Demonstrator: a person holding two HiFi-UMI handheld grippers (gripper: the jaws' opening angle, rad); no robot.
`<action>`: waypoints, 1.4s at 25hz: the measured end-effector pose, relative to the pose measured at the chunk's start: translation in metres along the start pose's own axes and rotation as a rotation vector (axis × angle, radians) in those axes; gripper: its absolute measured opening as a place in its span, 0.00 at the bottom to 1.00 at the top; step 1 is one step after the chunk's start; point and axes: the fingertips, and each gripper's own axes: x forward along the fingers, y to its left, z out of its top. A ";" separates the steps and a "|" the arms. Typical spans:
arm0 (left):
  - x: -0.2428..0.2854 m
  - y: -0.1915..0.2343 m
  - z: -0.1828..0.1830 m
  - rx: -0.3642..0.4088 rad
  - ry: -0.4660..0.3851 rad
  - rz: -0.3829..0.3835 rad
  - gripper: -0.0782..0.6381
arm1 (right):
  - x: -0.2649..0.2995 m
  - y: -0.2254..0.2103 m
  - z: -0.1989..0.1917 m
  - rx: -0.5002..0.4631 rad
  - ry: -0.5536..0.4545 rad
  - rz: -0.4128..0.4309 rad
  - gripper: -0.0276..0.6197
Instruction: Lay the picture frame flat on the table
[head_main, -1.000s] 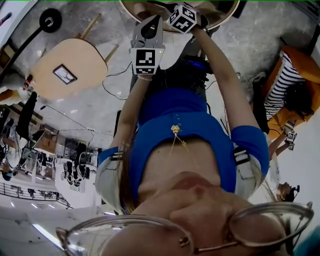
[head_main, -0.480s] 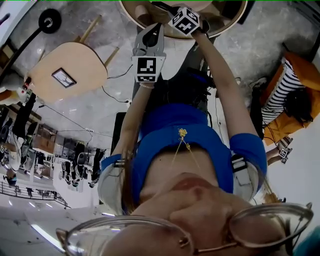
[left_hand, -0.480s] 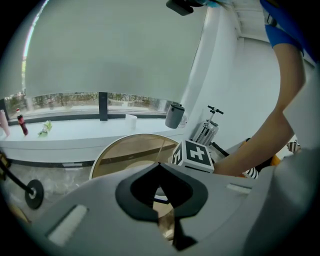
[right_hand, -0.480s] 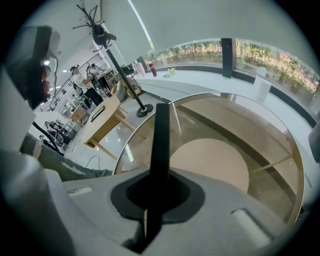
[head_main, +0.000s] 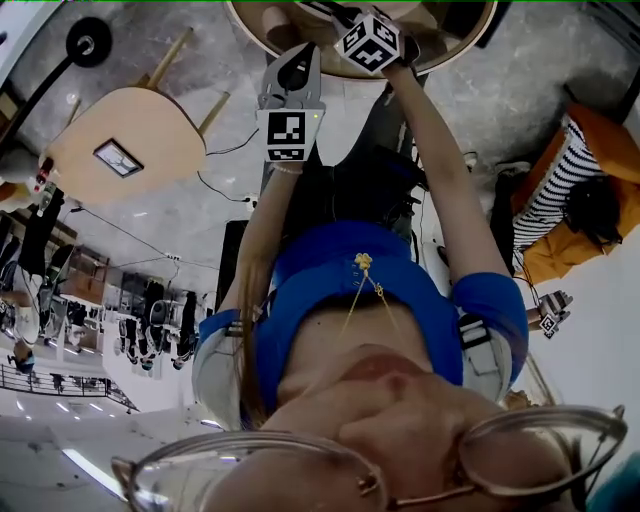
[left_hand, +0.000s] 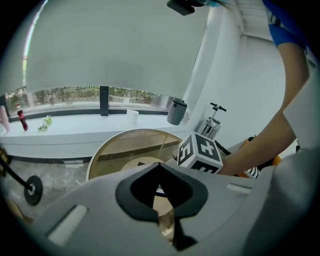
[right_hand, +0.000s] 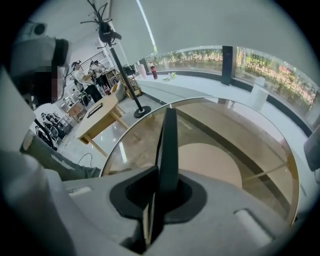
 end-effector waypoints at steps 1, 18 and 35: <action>0.002 0.001 -0.002 -0.002 0.003 0.001 0.10 | 0.001 -0.003 0.000 0.000 -0.007 -0.005 0.09; 0.043 0.014 -0.024 0.035 0.044 -0.013 0.10 | 0.005 -0.037 -0.004 0.029 -0.081 0.036 0.22; 0.060 0.008 -0.028 0.059 0.110 -0.040 0.10 | 0.005 -0.077 -0.011 0.187 -0.153 0.043 0.41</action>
